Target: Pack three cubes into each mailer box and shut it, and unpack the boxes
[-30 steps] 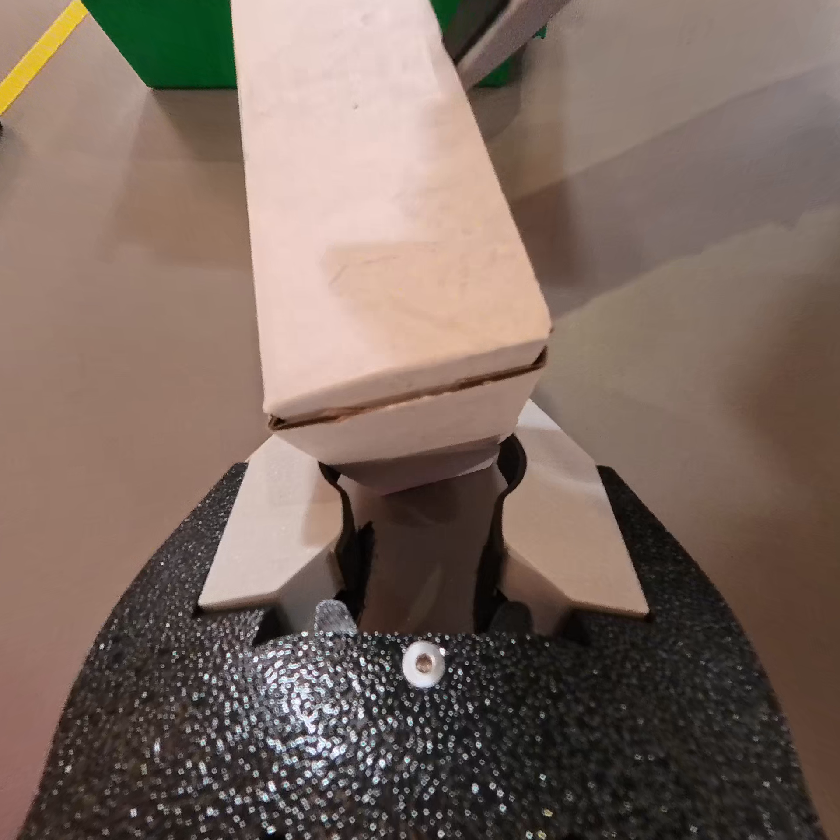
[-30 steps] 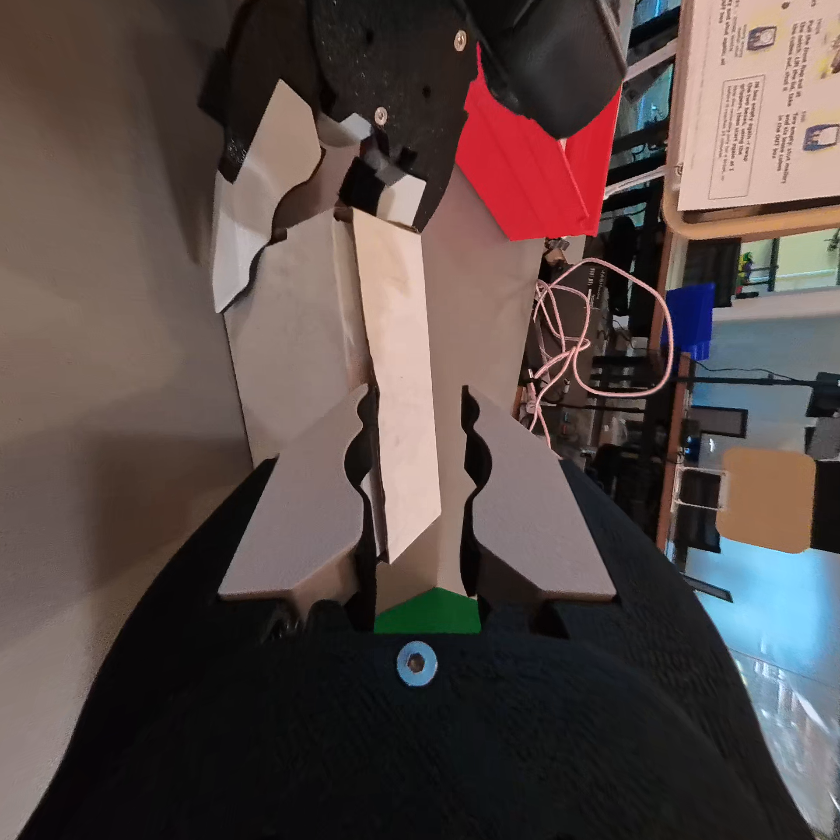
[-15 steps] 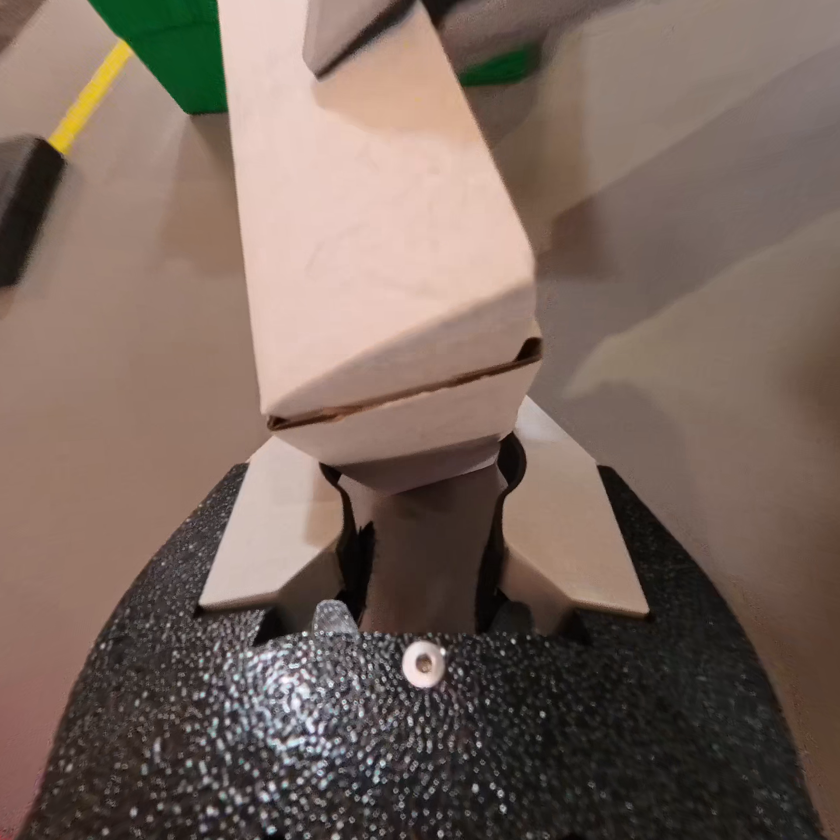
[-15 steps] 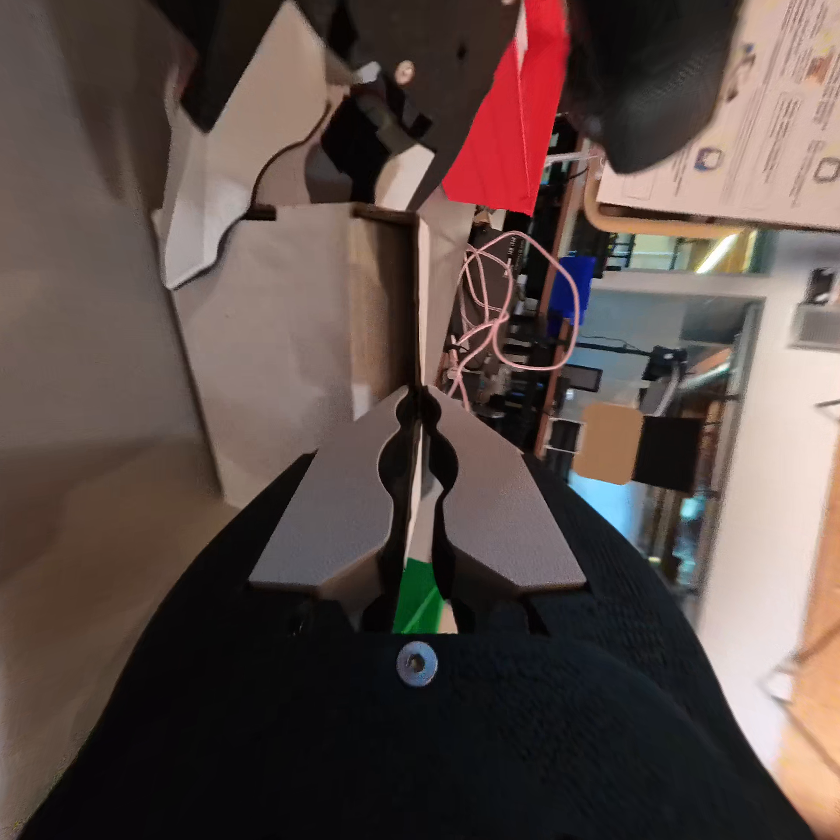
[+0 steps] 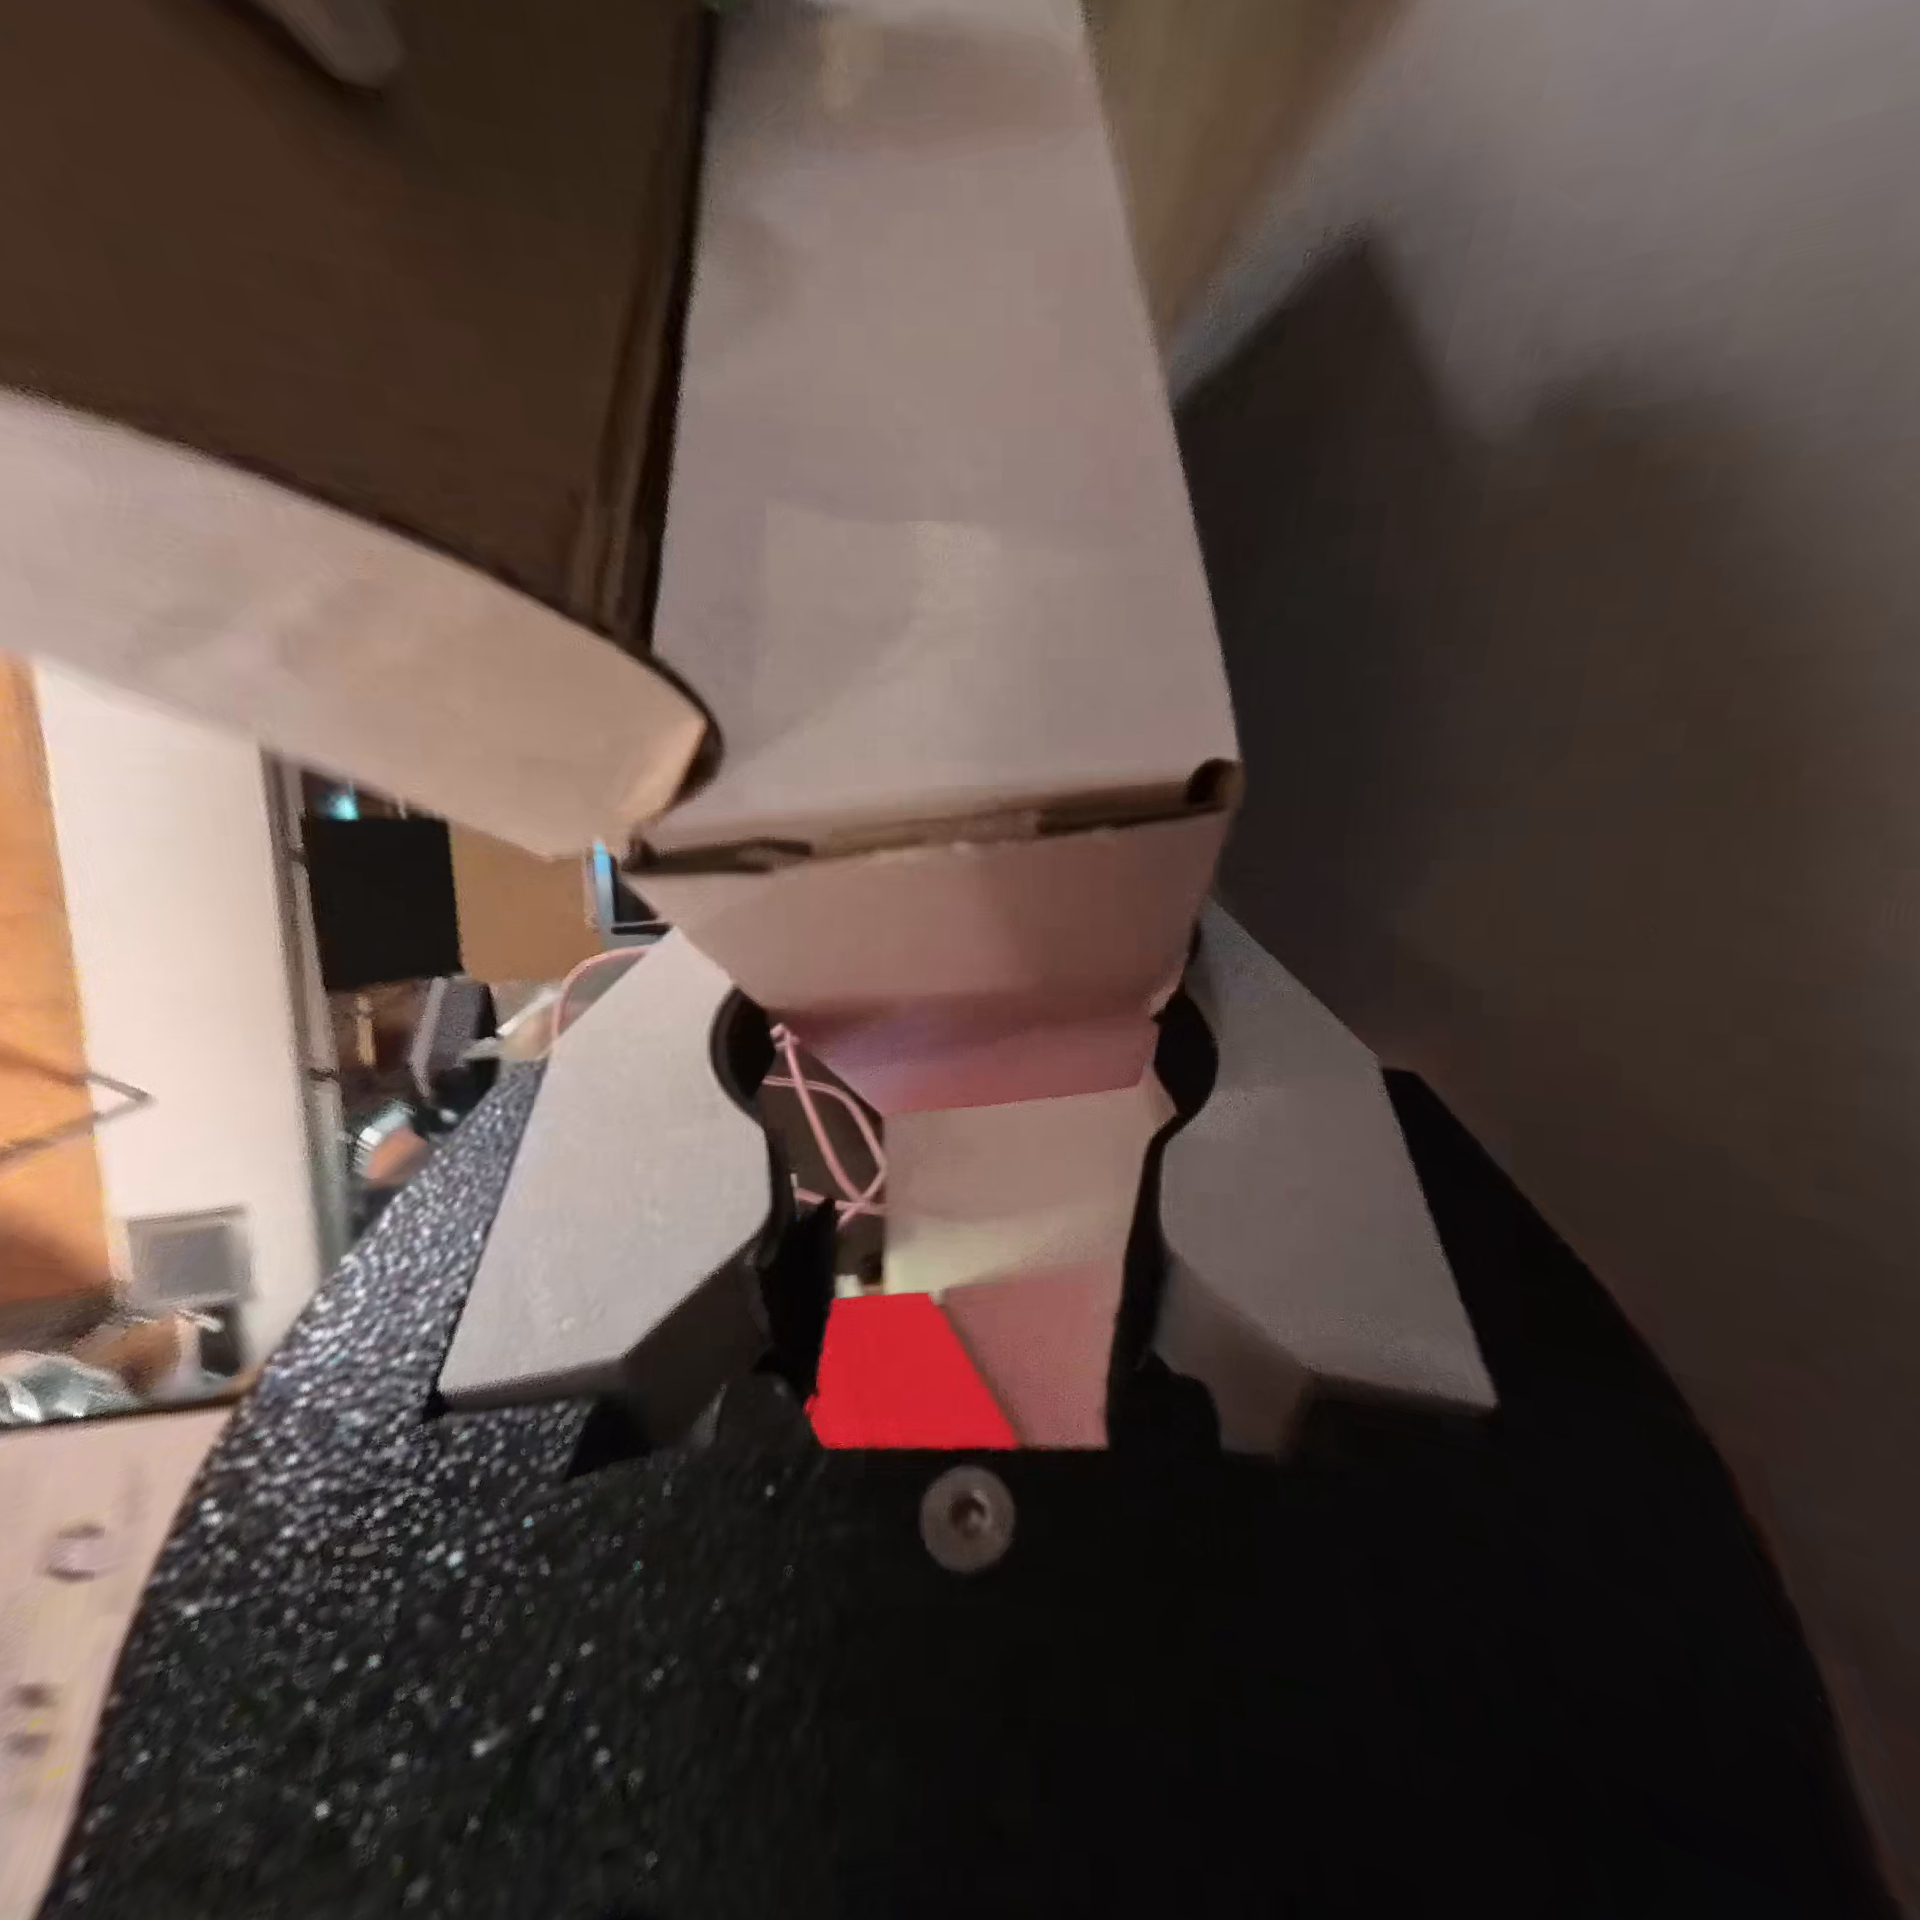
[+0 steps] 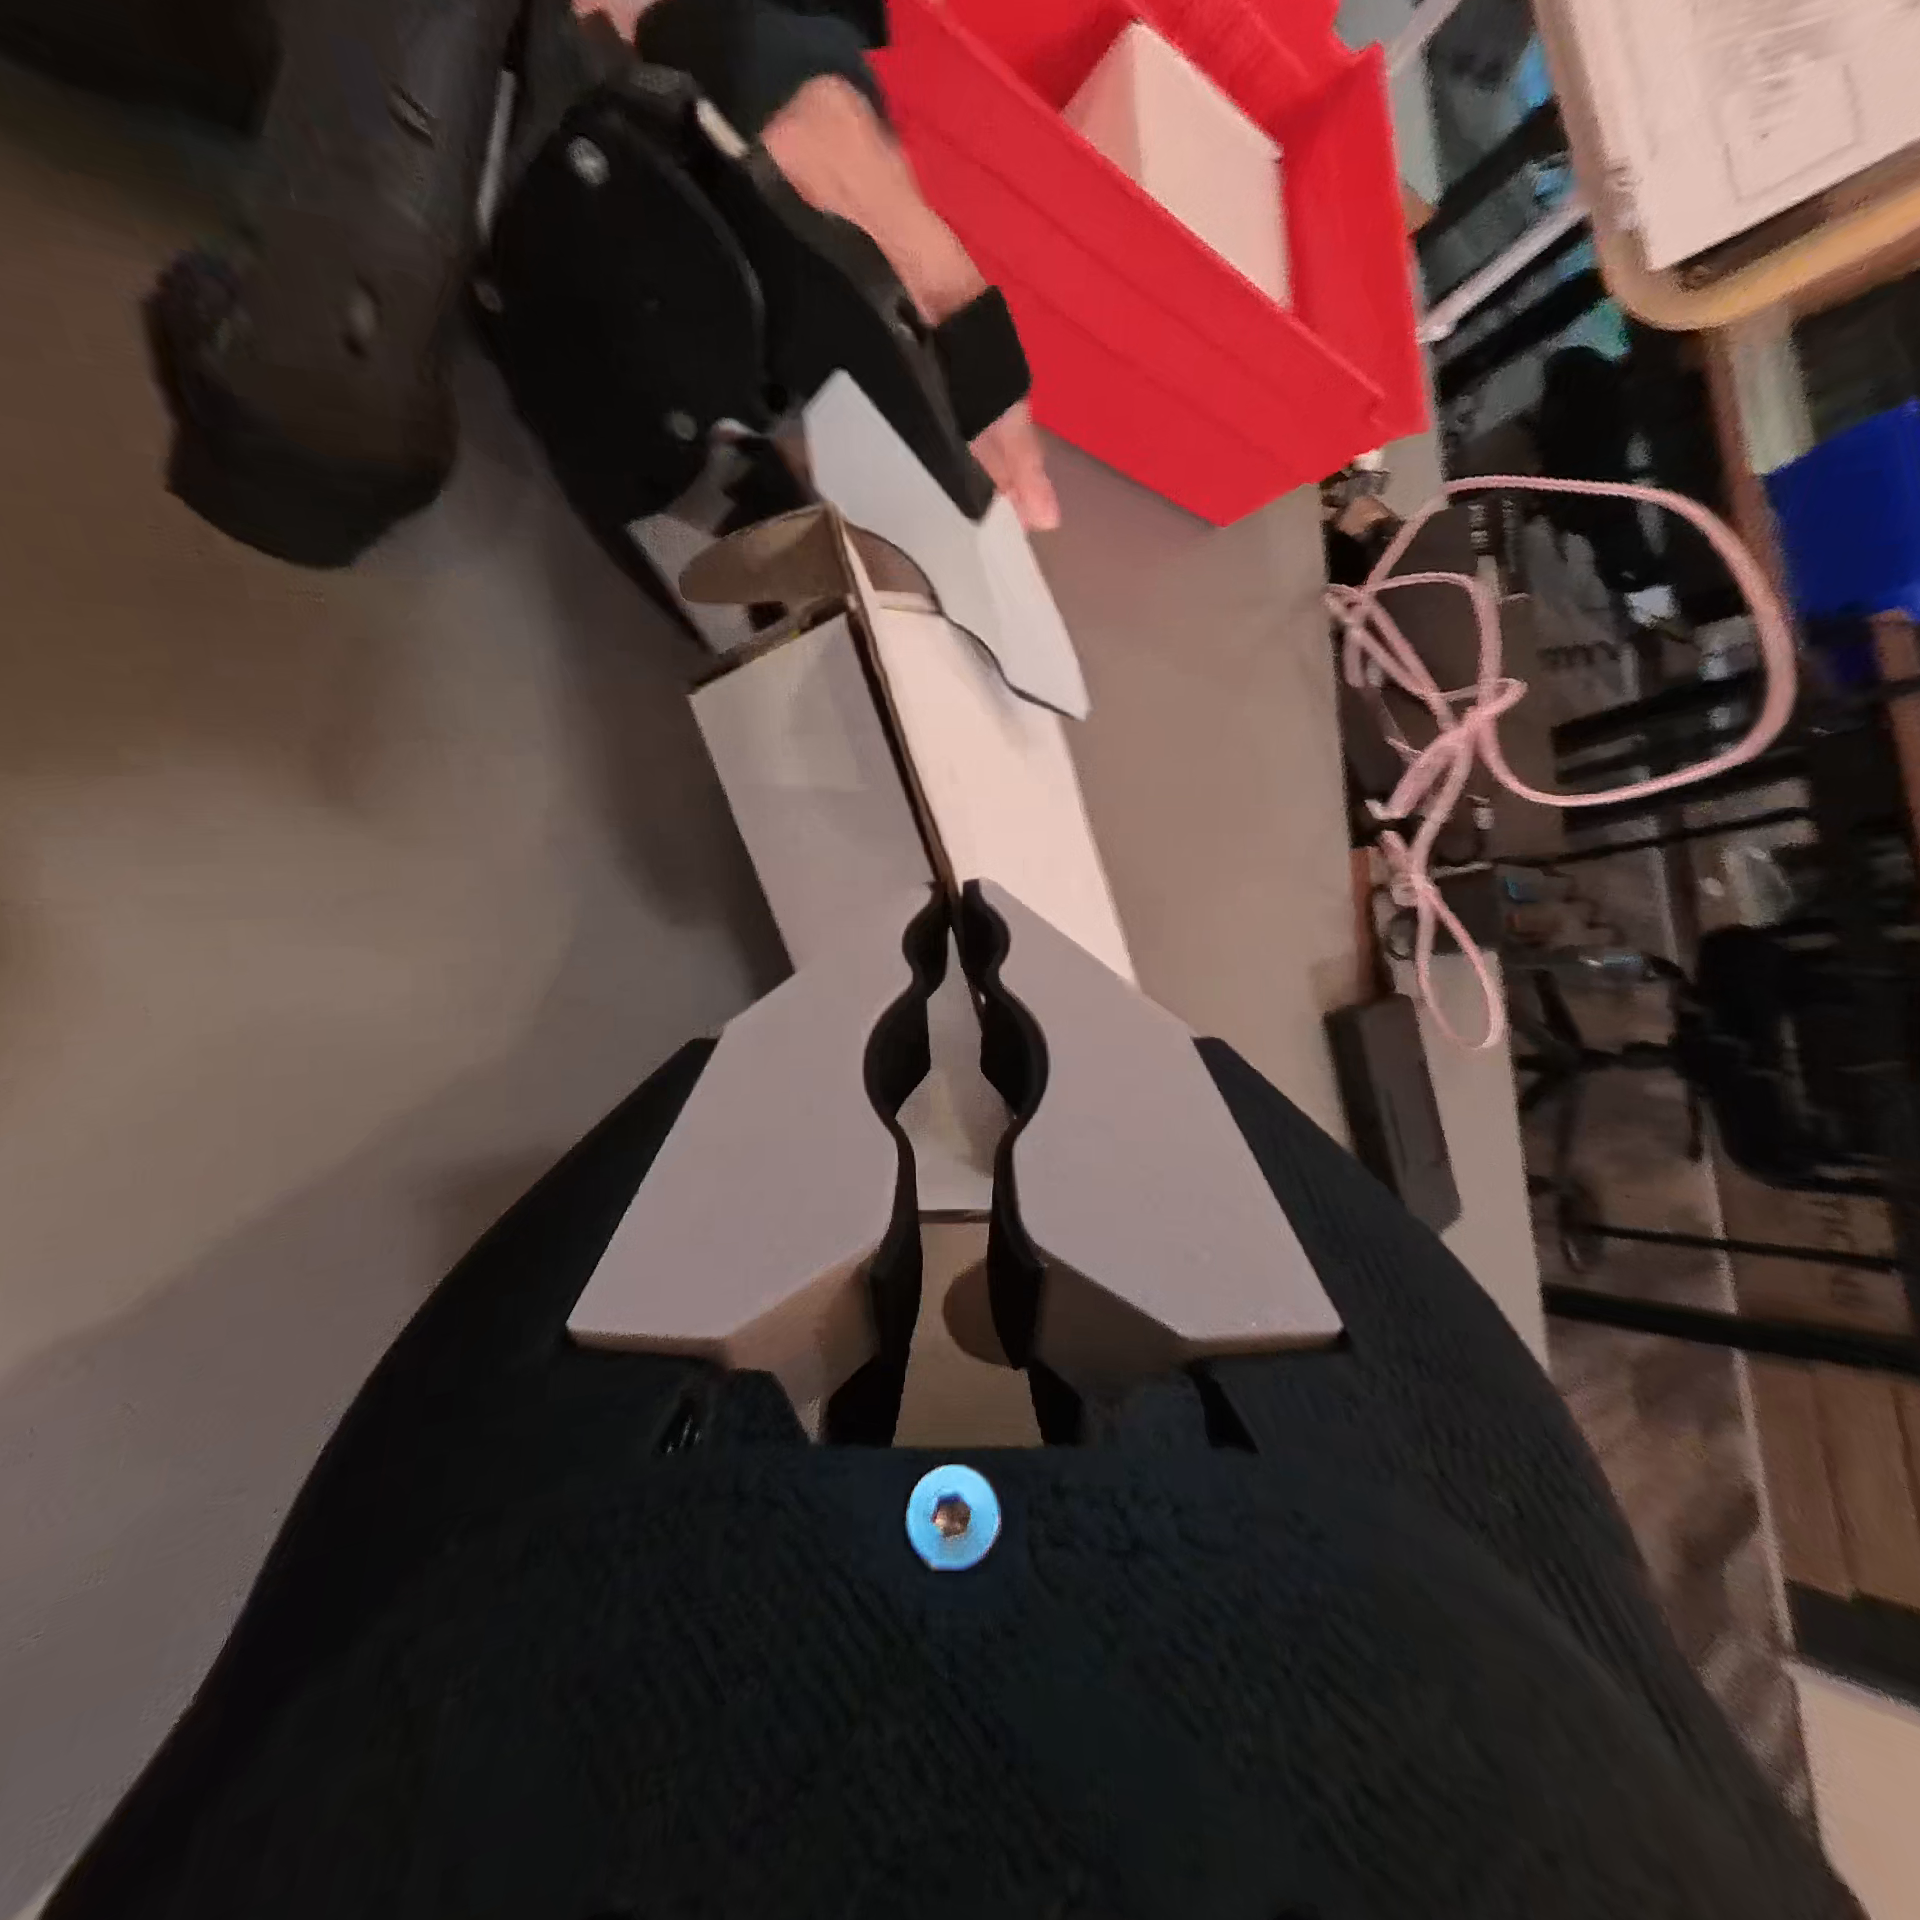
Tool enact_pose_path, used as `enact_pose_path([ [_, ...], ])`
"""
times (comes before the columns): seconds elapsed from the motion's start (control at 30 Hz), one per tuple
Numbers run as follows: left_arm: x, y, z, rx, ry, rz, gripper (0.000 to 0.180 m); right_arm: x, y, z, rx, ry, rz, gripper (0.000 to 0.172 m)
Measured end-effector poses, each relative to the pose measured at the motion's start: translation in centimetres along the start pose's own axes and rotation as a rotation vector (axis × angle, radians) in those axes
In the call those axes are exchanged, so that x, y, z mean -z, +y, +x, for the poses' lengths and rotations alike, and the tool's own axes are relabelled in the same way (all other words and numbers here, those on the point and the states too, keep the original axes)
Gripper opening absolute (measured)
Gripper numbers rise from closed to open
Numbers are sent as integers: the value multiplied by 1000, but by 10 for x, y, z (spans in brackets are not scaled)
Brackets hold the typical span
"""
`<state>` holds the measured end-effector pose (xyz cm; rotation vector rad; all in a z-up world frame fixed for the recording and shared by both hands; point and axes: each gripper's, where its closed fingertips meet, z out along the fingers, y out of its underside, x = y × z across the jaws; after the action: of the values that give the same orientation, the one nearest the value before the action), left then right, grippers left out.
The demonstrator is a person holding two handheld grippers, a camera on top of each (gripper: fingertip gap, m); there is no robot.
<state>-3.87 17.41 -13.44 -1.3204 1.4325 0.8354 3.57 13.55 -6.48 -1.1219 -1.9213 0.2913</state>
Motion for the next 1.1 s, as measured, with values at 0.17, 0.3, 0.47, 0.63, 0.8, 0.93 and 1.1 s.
enact_pose_path([
  [0.17, 8, -8, -17, 457, 55, 157, 104, 3, 0, 34, -23, 196, -2, 0],
  [0.3, 17, -16, -32, 765, 128, 277, 121, 2, 5, 46, -55, 246, -38, 0],
  [0.47, 28, -33, -62, 1158, 153, 515, 122, 0, 6, 51, -88, 272, -83, 0],
  [0.63, 19, -20, -72, 1417, 24, 492, 115, -5, -8, 45, -156, 224, -43, 0],
  [0.8, 6, 1, -59, 1400, -34, 313, 115, 1, -18, 48, -158, 258, -52, 0],
  [0.93, -11, 30, -30, 1439, 15, 89, 109, 12, -24, 60, -180, 304, -21, 0],
  [1.1, -13, 14, -23, 1460, 148, 156, 126, 20, -17, 74, -148, 356, -74, 0],
])
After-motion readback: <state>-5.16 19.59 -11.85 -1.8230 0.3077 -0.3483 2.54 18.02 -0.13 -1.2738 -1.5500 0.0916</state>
